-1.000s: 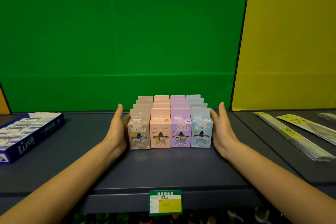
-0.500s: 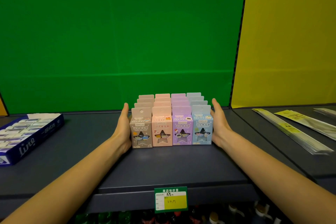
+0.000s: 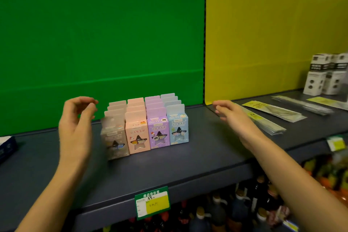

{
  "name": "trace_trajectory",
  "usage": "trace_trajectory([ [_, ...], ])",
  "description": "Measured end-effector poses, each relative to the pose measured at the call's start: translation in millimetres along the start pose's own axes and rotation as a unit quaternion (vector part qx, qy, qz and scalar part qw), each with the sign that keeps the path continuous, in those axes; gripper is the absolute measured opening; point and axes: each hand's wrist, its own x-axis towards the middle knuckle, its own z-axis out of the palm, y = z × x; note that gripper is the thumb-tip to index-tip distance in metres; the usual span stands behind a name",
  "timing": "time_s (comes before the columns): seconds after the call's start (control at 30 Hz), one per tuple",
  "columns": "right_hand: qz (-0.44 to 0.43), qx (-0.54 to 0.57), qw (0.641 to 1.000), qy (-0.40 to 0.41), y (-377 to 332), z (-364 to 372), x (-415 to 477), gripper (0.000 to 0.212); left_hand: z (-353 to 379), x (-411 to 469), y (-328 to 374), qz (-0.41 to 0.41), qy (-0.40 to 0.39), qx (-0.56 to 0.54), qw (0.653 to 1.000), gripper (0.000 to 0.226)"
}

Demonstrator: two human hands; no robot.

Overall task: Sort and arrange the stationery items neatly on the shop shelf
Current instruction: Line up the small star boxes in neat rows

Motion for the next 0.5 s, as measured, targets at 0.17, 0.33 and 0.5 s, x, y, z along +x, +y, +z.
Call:
trace_trajectory([
  [0.17, -0.077, -0.176, 0.978, 0.077, 6, -69, -45, 0.017, 33, -24, 33, 0.107, -0.214, 0.066, 0.969, 0.022],
  [0.33, -0.058, -0.332, 0.931, 0.144, 22, -145, -99, 0.018, 90, -55, 50, 0.21, -0.303, 0.195, 0.909, 0.033],
  [0.5, 0.011, -0.374, 0.902, 0.217, 60, -219, -162, 0.021, 151, -95, 59, 0.252, -0.352, 0.278, 0.857, 0.038],
])
